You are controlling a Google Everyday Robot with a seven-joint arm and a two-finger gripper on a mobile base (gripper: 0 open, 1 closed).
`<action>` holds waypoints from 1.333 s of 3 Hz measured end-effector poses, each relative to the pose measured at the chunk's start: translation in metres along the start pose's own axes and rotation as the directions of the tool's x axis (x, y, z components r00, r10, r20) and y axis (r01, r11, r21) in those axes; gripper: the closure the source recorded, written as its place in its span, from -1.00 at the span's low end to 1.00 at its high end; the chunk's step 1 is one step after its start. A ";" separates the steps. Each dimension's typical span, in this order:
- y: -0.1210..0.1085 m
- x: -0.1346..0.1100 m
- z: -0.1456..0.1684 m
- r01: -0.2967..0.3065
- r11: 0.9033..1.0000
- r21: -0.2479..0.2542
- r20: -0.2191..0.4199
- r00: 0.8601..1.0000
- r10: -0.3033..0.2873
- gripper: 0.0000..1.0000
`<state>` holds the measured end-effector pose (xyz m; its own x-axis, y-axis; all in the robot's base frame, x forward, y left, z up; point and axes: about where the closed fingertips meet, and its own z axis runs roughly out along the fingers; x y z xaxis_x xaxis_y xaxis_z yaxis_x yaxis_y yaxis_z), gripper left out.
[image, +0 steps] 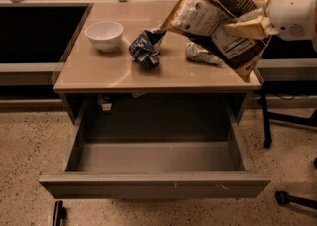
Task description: Pick brown chip bag from top drawer and place on counter
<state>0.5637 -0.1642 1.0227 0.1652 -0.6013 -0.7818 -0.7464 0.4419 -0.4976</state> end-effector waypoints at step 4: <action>-0.152 0.084 -0.018 -0.003 0.985 0.173 0.023 1.000 -0.001 1.00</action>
Offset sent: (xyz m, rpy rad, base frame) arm 0.0895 -0.1363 0.0499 -0.0613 -0.0970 -0.2047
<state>0.6791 -0.2941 1.0392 0.1809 -0.5860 -0.7898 -0.6243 0.5521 -0.5526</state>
